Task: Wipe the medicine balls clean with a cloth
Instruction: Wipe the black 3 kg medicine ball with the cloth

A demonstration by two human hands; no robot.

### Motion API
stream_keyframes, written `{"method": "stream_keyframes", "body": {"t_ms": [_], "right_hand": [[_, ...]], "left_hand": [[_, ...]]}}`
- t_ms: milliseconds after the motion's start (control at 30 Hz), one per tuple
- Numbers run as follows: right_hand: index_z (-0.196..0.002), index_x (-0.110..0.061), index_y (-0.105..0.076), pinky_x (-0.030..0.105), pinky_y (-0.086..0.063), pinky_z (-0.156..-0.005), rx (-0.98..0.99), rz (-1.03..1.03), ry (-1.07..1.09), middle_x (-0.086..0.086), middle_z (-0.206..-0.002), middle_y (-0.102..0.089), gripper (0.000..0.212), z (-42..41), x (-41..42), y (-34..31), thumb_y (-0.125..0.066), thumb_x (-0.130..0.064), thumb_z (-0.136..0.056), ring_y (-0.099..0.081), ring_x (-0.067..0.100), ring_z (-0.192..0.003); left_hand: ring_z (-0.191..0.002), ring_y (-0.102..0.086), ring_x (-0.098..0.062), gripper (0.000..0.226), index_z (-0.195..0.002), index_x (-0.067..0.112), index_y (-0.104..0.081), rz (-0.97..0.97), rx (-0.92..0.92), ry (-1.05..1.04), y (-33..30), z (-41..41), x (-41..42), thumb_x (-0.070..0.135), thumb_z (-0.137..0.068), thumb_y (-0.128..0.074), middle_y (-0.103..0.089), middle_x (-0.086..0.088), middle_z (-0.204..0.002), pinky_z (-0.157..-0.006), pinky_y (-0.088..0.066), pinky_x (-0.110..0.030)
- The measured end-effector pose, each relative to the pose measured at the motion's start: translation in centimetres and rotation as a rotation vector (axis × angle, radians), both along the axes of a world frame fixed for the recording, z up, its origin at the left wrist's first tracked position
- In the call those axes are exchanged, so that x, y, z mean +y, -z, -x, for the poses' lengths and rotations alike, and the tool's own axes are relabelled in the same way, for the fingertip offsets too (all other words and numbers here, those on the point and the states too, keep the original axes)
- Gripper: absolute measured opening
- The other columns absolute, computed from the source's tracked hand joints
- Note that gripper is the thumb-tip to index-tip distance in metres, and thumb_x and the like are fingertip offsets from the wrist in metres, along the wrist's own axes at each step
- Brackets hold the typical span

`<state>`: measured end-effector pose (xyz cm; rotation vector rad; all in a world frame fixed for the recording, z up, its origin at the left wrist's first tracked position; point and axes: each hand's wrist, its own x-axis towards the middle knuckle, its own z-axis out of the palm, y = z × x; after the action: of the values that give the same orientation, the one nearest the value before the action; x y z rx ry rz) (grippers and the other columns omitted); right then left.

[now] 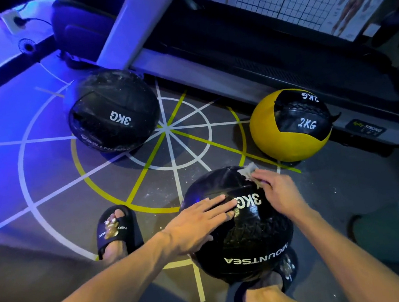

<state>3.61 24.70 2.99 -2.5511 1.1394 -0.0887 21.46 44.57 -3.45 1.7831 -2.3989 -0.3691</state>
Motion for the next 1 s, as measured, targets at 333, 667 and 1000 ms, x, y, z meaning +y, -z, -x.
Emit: {"method": "stream_keyframes", "body": {"t_ms": [333,667,1000], "right_hand": [[-0.129,-0.018,-0.070,0.019,-0.035,-0.105,-0.217,0.054,0.201,0.000,-0.137,-0.064,0.035,3.4,4.9,1.7,-0.059,-0.005,-0.098,-0.059,0.015,-0.128],[-0.124,-0.009,-0.072,0.018,-0.032,-0.114,-0.324,0.226,-0.012,0.006,-0.135,-0.065,0.039,3.7,8.3,3.1,-0.067,0.007,-0.089,-0.058,0.021,-0.129],[-0.140,-0.027,-0.060,0.033,-0.031,-0.122,0.054,0.031,-0.304,-0.011,-0.149,-0.052,0.048,-5.0,4.0,1.8,-0.052,-0.004,-0.098,-0.044,0.008,-0.141]], "left_hand": [[-0.150,-0.026,-0.019,0.056,-0.155,0.048,-0.032,0.070,0.263,-0.384,-0.2,-1.7,0.4,0.034,-0.101,-0.037,-0.019,0.015,-0.168,-0.115,-0.042,-0.043],[-0.151,-0.023,-0.005,0.111,-0.162,0.034,-0.020,-0.042,0.711,-0.815,0.3,3.0,1.0,0.078,-0.073,-0.071,-0.025,0.017,-0.166,-0.121,-0.031,-0.034],[-0.139,-0.045,-0.007,0.122,-0.156,0.036,-0.030,0.062,0.687,-0.890,0.6,4.2,0.4,0.086,-0.055,-0.075,-0.049,0.018,-0.151,-0.114,-0.039,-0.030]]}}
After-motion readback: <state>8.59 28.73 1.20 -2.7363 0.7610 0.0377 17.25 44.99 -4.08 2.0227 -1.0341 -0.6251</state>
